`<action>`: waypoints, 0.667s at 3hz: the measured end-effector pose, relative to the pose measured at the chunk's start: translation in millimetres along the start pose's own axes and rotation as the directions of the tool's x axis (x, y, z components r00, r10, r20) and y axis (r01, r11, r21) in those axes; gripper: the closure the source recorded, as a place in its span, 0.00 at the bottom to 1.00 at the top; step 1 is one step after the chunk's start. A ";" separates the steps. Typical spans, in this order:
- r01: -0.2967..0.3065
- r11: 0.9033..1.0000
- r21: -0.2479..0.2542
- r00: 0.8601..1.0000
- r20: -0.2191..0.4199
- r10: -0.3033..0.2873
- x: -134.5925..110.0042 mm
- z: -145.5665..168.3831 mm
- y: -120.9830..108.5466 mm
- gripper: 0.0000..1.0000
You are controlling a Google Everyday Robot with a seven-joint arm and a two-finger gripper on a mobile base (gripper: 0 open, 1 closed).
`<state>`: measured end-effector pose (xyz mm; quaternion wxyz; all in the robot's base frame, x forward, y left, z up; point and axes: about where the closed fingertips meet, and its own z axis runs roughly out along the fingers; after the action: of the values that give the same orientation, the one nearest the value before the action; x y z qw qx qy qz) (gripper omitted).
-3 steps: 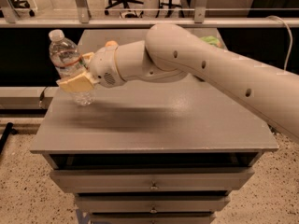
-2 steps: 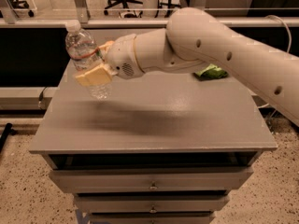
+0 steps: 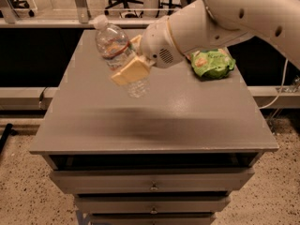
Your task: Knock water bottle over
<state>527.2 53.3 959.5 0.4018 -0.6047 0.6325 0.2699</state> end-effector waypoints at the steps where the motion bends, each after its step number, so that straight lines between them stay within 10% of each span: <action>1: 0.017 0.999 -0.040 0.984 -0.176 -0.024 28.2 -14.0 4.3 1.00; 2: 0.045 0.997 -0.068 0.946 -0.317 -0.064 47.0 -14.4 5.4 1.00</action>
Offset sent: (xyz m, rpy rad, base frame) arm -0.0022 -0.0553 -0.0505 -0.5205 0.0310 0.0466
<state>521.8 16.3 927.1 0.2834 -0.6693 0.6639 0.1761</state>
